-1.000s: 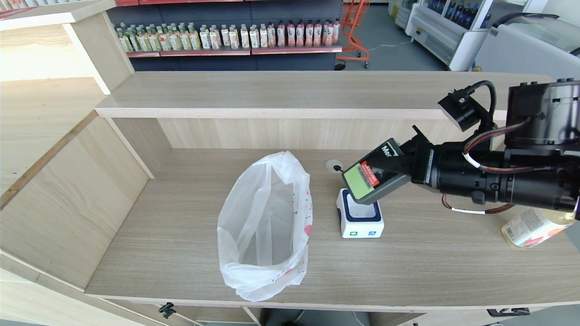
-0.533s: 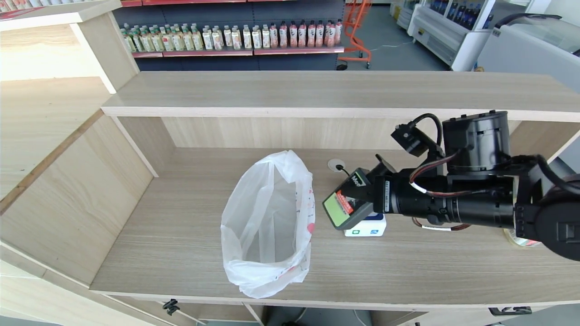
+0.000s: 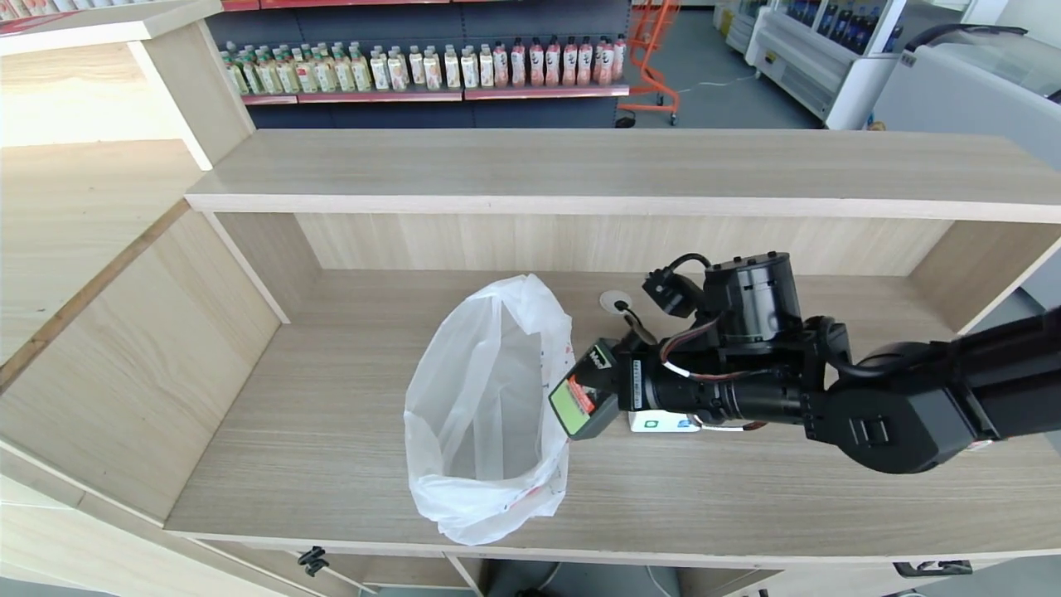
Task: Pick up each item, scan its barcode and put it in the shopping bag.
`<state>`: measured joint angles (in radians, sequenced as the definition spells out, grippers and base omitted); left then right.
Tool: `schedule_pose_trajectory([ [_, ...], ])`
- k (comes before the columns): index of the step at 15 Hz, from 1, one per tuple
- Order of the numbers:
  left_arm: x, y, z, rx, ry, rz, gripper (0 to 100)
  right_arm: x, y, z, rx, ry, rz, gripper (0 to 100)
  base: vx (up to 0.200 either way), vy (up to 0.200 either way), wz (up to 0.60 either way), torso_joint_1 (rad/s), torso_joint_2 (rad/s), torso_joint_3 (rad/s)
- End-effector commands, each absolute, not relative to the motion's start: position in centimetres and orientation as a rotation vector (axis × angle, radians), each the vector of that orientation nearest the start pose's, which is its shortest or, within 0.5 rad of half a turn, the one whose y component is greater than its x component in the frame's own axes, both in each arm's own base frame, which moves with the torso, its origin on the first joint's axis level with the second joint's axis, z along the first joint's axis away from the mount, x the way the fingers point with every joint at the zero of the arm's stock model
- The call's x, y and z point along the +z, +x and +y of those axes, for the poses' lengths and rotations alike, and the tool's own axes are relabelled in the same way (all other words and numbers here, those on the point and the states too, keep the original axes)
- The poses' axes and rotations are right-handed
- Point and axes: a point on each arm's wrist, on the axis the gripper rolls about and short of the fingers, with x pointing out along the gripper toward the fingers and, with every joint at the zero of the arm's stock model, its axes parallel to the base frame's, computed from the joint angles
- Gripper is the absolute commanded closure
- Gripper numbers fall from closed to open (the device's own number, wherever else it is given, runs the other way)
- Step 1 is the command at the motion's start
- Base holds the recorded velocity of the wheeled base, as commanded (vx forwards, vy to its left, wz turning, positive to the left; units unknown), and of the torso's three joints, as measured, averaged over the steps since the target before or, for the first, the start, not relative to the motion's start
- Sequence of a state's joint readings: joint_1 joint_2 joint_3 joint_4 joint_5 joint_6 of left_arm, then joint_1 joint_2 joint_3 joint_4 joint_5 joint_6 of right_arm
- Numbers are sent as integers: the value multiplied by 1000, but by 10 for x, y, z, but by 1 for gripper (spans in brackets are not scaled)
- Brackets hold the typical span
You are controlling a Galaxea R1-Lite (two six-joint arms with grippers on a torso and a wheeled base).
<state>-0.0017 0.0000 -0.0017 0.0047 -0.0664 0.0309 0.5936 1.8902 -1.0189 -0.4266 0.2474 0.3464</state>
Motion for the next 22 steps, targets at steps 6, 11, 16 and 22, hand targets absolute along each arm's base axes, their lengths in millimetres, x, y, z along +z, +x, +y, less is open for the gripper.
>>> schedule_pose_trajectory([
  [6, 75, -23, -1, -69, 31, 4, 0, 124, 321, 239, 820, 137, 573, 100, 0, 0, 0, 0, 0, 0],
  [11, 75, -23, -1, -69, 31, 4, 0, 115, 337, 254, 934, 163, 583, 100, 0, 0, 0, 0, 0, 0],
  [16, 75, -23, -1, -68, 31, 4, 0, 91, 345, 258, 945, -11, 545, 100, 0, 0, 0, 0, 0, 0],
  [22, 75, -23, -1, -68, 31, 4, 0, 101, 355, 233, 878, -237, 421, 100, 0, 0, 0, 0, 0, 0],
])
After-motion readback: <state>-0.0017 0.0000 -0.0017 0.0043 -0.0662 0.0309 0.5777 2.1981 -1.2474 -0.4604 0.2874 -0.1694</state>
